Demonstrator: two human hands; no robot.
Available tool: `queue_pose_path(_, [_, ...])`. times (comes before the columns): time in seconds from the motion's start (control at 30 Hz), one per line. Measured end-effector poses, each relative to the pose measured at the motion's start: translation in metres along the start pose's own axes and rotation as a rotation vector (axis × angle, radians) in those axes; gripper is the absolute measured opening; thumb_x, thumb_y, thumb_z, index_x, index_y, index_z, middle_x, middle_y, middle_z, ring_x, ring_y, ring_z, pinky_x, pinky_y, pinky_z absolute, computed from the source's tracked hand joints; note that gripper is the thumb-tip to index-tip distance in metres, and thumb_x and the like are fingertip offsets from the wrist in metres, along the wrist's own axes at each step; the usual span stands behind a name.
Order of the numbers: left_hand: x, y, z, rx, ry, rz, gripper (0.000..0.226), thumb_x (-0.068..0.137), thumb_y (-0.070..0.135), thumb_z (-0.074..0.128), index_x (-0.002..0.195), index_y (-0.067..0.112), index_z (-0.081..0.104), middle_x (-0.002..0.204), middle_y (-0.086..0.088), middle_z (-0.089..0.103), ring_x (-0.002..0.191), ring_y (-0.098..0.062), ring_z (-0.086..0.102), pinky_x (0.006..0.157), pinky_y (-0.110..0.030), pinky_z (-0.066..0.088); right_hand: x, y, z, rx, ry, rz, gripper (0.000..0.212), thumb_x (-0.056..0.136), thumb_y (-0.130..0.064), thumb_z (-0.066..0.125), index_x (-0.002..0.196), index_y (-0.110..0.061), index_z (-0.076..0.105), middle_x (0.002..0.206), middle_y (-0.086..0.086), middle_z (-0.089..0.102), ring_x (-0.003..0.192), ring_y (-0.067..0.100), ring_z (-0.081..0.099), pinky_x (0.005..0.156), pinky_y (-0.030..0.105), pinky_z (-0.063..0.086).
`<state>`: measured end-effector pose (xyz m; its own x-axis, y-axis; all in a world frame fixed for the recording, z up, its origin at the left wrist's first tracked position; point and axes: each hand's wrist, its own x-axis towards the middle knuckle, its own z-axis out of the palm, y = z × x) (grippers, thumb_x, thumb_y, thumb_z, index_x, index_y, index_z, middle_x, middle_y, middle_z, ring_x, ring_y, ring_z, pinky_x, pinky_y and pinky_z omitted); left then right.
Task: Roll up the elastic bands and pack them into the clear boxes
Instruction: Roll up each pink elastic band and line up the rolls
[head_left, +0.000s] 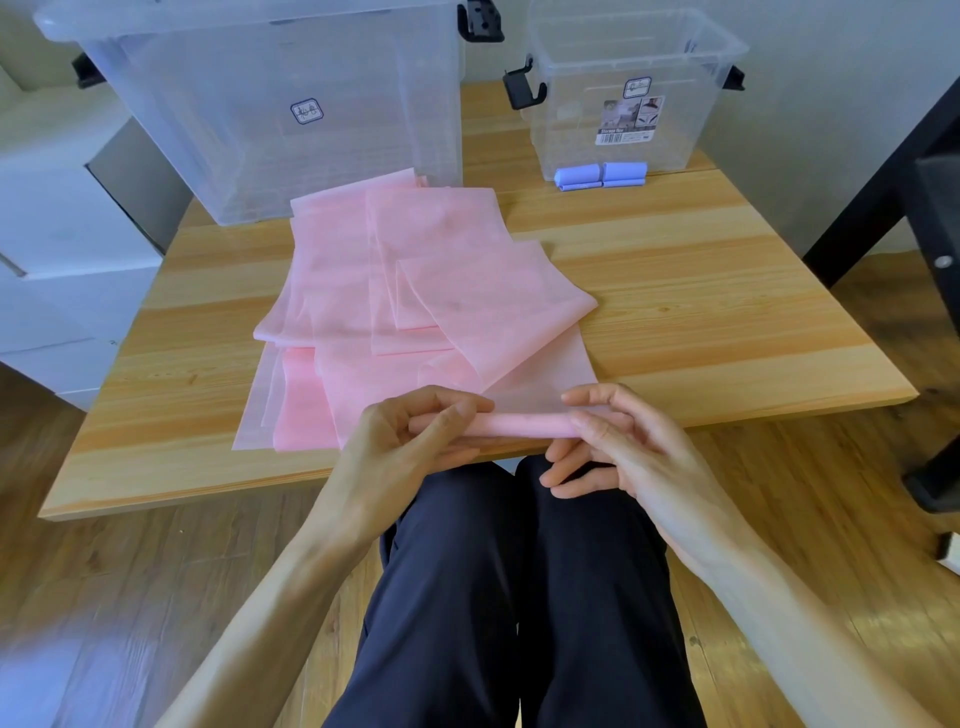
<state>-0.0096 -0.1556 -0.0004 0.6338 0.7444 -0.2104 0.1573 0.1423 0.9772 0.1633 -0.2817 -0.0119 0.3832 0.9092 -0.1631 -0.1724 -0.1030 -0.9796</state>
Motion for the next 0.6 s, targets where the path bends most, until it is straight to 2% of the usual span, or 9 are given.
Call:
queue_pose_path(0.13, [-0.0027,-0.0023,0.003,-0.007,-0.004,0.006,0.016,0.095,0.016,0.062,0.105,0.01,0.072,0.096,-0.009,0.077,0.096,-0.018,0.074,0.089,-0.023,0.056,-0.0019,0.0007,0.002,-0.017,0.004,-0.012,0.031,0.089,-0.027,0.058,0.116,-0.012,0.059,0.083,0.011,0.072,0.078,0.032,0.073,0.069,0.037,0.061])
queue_pose_path(0.3, [-0.003,-0.0024,0.004,-0.051,0.009,0.006,0.013,0.091,0.013,0.065,0.101,0.007,0.071,0.087,-0.007,0.076,0.091,-0.018,0.075,0.084,-0.021,0.057,-0.0027,0.0008,0.0053,-0.018,-0.004,-0.016,0.034,0.088,-0.027,0.059,0.118,-0.012,0.056,0.084,0.01,0.072,0.076,0.03,0.073,0.068,0.037,0.061])
queue_pose_path(0.47, [-0.0033,-0.0013,0.0017,-0.025,0.03,0.012,0.012,0.088,0.015,0.069,0.098,0.008,0.072,0.089,-0.007,0.076,0.092,-0.019,0.074,0.086,-0.024,0.058,-0.0011,-0.0027,0.0047,-0.004,0.027,-0.018,0.025,0.092,-0.017,0.061,0.115,-0.01,0.058,0.083,0.012,0.072,0.075,0.03,0.073,0.068,0.038,0.062])
queue_pose_path(0.6, [-0.007,-0.0001,-0.0029,-0.038,0.0,-0.006,0.019,0.084,0.02,0.07,0.102,0.012,0.074,0.094,-0.007,0.076,0.095,-0.018,0.074,0.086,-0.022,0.057,-0.0046,-0.0034,-0.001,-0.026,0.03,-0.026,0.02,0.092,-0.018,0.061,0.11,-0.009,0.062,0.085,0.012,0.073,0.077,0.029,0.073,0.068,0.036,0.061])
